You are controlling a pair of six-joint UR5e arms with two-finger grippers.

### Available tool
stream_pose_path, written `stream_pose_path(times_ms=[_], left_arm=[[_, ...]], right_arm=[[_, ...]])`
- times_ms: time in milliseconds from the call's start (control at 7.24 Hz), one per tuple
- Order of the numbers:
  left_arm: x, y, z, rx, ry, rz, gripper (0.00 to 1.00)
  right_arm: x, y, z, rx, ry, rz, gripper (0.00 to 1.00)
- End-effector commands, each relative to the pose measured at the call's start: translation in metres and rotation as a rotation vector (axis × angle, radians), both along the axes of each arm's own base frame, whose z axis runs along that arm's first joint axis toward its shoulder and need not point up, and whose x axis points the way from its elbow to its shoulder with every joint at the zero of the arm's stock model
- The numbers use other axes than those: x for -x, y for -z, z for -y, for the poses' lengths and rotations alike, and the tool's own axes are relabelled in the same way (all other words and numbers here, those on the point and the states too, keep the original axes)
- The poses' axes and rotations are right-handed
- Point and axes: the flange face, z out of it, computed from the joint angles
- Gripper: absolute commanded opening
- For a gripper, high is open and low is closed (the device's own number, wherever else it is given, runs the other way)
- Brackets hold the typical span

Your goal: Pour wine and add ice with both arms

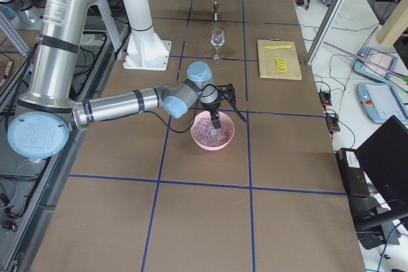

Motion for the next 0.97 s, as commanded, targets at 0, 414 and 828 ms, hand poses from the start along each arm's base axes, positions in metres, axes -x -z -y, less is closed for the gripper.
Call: stream_pose_path(times_ms=[0,414,828], left_arm=[[0.000,-0.001,-0.001,0.001,0.000,0.000,1.00],[0.001,-0.003,-0.004,0.004,0.000,0.001,1.00],[0.001,-0.003,-0.005,0.004,0.001,0.000,1.00]], right_arm=[[0.036,-0.009,-0.014,-0.069,0.062,-0.067,0.96],[0.039,-0.016,-0.013,-0.119,0.126,-0.094,0.87],[0.042,-0.040,-0.012,-0.155,0.179,-0.089,0.85]])
